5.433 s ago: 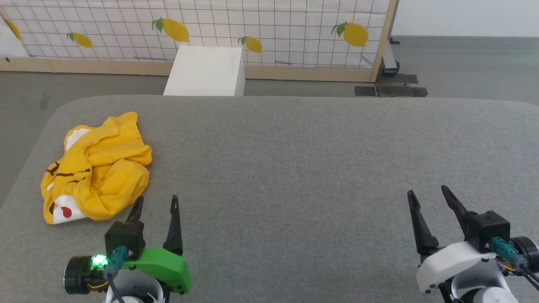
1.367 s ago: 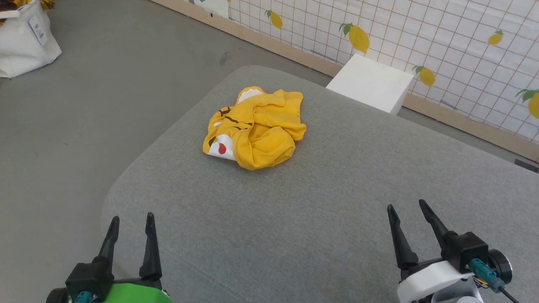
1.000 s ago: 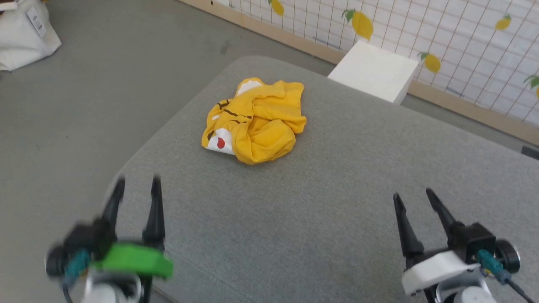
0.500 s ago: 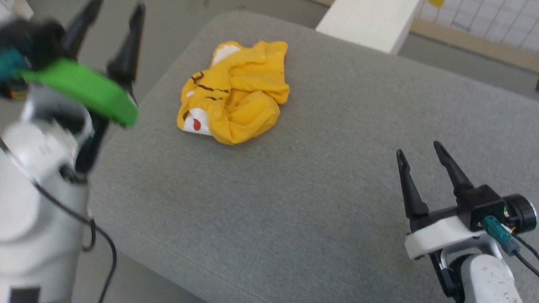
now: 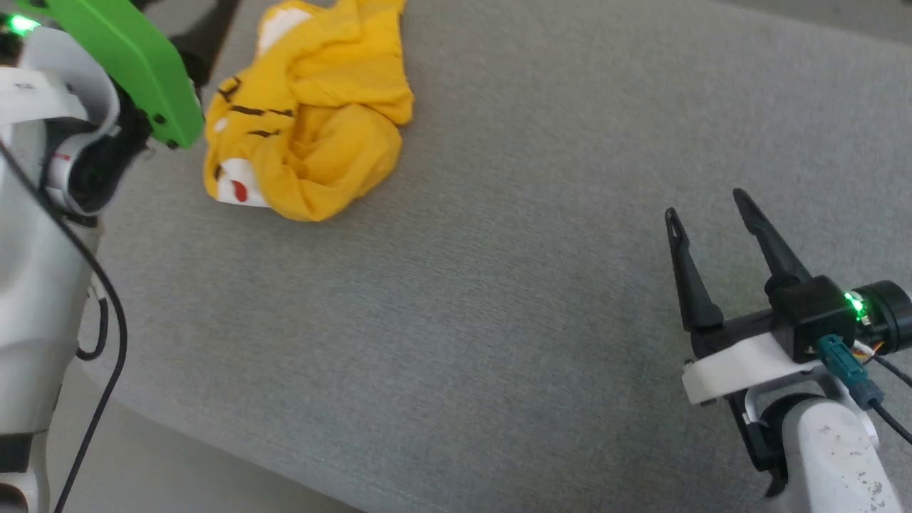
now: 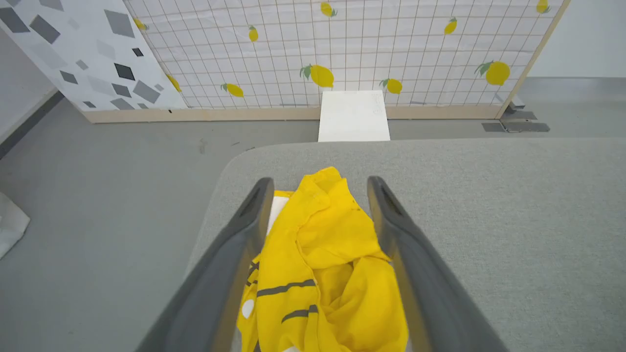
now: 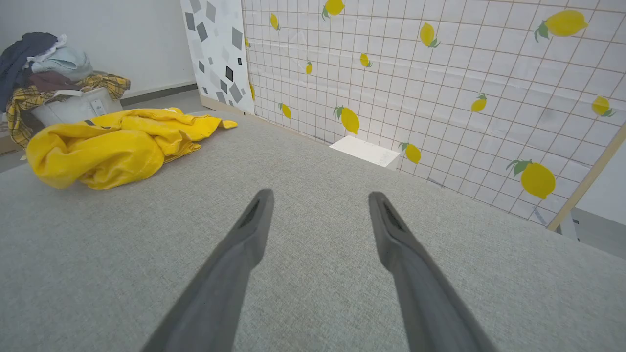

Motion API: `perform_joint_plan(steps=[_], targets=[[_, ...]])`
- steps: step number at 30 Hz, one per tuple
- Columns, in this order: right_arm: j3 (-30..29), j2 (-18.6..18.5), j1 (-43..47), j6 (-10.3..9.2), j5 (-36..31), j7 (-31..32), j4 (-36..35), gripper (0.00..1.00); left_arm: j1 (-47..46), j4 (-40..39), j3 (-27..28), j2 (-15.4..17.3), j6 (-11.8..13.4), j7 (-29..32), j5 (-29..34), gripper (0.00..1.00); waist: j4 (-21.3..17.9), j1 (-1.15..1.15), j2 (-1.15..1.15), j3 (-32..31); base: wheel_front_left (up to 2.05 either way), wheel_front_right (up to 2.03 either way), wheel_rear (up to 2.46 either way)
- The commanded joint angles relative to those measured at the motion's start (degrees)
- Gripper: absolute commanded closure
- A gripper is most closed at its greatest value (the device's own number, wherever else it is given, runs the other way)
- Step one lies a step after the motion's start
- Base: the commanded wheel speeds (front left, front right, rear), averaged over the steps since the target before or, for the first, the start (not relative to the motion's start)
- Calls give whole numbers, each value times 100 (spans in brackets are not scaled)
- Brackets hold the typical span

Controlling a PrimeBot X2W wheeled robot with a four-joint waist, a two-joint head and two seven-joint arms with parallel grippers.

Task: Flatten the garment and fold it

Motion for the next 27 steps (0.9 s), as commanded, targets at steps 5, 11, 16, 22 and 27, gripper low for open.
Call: perform_joint_plan(steps=[5,11,16,22,27], targets=[[38,-3,-278,-9,-63,23,-158,0,-115,413,-505,195,-20,820,-508,0,-484,0,0,806,0,0,0],[6,-3,-394,-9,-77,-13,-163,0,-113,744,-724,379,8,1535,-634,0,-650,0,0,1057,0,0,0],[5,-3,-474,-9,-95,-33,-155,0,-30,924,-802,401,144,1959,-748,0,-734,0,0,1169,0,0,0],[32,-3,-552,-9,-92,-35,-140,0,150,950,-841,386,292,2257,-899,0,-799,0,0,1220,0,0,0],[51,-3,-597,-9,-65,-51,-84,0,231,895,-754,399,254,1915,-909,100,-849,0,0,1163,0,0,0]])
